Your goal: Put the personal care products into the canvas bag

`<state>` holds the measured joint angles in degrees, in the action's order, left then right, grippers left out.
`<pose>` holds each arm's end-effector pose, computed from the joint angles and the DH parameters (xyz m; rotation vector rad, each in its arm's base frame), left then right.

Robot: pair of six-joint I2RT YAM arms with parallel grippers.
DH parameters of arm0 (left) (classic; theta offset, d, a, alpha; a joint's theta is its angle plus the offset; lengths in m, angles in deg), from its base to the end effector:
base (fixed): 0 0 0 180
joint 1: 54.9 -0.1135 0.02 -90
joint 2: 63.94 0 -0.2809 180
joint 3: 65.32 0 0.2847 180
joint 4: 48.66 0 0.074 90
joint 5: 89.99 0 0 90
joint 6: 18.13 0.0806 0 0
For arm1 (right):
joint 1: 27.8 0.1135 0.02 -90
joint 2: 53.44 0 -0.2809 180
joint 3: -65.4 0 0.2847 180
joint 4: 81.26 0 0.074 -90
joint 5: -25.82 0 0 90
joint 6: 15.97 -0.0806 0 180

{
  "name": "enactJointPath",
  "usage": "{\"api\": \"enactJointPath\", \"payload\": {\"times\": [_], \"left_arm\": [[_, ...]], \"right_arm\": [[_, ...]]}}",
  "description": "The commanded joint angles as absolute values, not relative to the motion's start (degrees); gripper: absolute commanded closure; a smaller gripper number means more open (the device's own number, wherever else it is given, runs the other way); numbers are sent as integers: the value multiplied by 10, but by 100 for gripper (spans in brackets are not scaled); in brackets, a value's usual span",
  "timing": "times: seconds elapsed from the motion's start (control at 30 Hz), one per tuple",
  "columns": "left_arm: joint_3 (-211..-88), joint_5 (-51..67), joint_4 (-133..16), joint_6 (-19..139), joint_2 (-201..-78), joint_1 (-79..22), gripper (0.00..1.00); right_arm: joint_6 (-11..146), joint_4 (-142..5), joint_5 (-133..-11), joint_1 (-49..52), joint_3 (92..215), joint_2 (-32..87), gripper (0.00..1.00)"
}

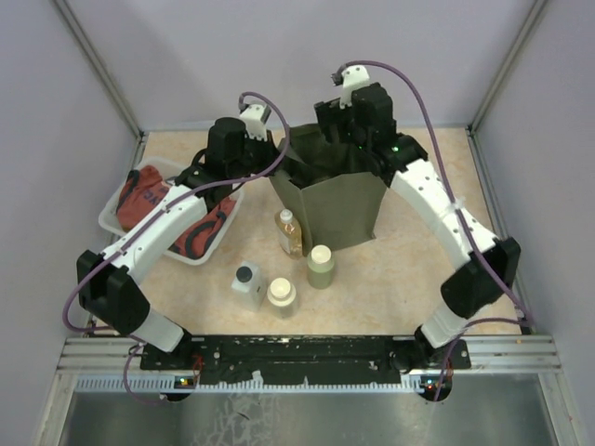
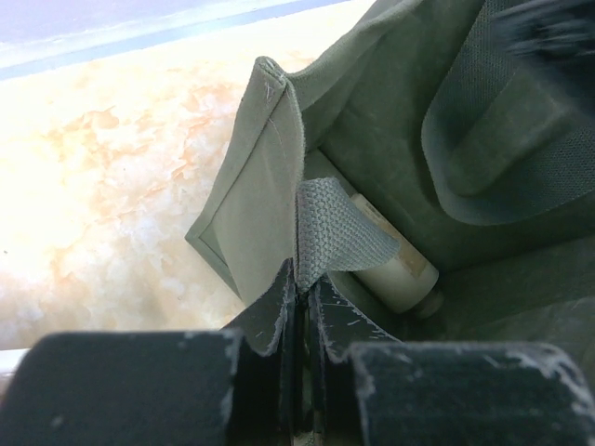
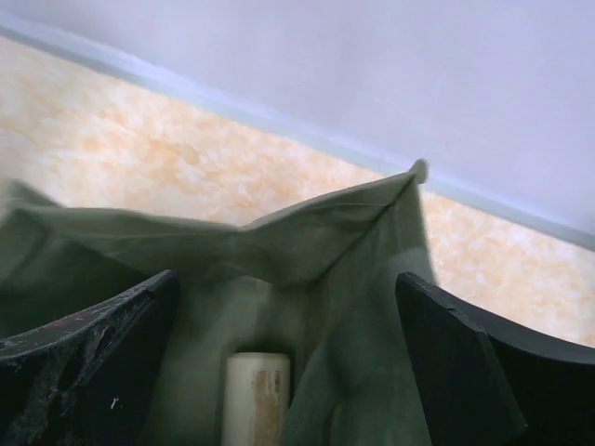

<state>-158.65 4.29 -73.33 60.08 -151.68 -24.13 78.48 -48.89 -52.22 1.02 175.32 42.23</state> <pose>0.3734 -0.2293 0.3715 0.3715 1.9087 -0.5701 0.4189 0.2114 0.4156 -0.4005 1.8379 0.0949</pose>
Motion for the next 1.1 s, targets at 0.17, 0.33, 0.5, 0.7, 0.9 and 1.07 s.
{"api": "enactJointPath", "payload": {"times": [0.17,0.33,0.5,0.7,0.9,1.07], "left_arm": [[-1586,38,-715,604,-1517,-241,91],[-1588,42,-709,604,-1519,-243,91],[-1595,46,-708,606,-1523,-243,91],[-1591,46,-705,605,-1522,-243,91],[-1584,46,-704,604,-1518,-243,91],[-1578,47,-702,603,-1514,-243,91]], "right_arm": [[744,-466,-542,85,1649,178,1],[695,-428,-569,112,1529,82,1],[659,-403,-581,153,1423,37,1],[628,-404,-566,212,1342,43,1],[591,-437,-575,241,1294,54,1],[581,-473,-572,262,1260,84,1]]}}
